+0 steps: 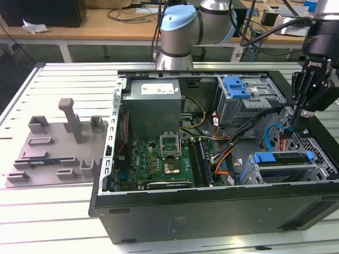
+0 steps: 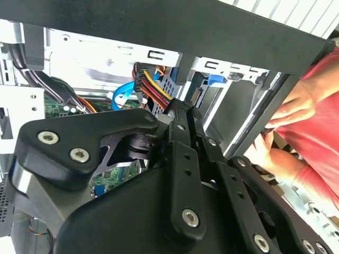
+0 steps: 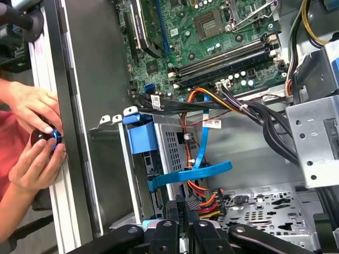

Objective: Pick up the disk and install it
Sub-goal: 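Insert the first disk wire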

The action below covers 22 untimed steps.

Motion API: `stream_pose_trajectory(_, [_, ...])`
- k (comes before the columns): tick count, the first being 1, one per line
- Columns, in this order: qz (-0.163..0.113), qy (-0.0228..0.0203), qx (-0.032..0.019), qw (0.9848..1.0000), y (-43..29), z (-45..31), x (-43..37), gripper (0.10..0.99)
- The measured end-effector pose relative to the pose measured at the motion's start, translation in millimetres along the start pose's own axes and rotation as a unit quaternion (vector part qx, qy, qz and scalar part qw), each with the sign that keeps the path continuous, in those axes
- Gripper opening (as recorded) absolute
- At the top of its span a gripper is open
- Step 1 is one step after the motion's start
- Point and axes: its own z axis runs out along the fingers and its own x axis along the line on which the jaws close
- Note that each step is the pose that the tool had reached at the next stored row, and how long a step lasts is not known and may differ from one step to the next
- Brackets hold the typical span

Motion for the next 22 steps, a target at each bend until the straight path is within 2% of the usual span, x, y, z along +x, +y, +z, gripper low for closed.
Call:
stream_pose_trajectory(3, [-0.001, -0.0075, 0.0001, 1.0000, 1.5, 2.0, 5.2, 0.169])
stream_pose_trajectory(6, [-0.001, -0.0129, 0.0000, 0.9999, 2.7, 3.6, 9.2, 0.169])
stream_pose_trajectory(15, [-0.002, -0.0251, 0.0017, 0.9997, 4.7, 8.7, 24.5, 0.169])
stream_pose_trajectory(17, [-0.003, -0.0309, 0.0033, 0.9995, 4.2, 11.0, 29.9, 0.169])
stream_pose_trajectory(22, [-0.004, -0.0414, 0.0050, 0.9991, 4.1, 13.3, 35.8, 0.169])
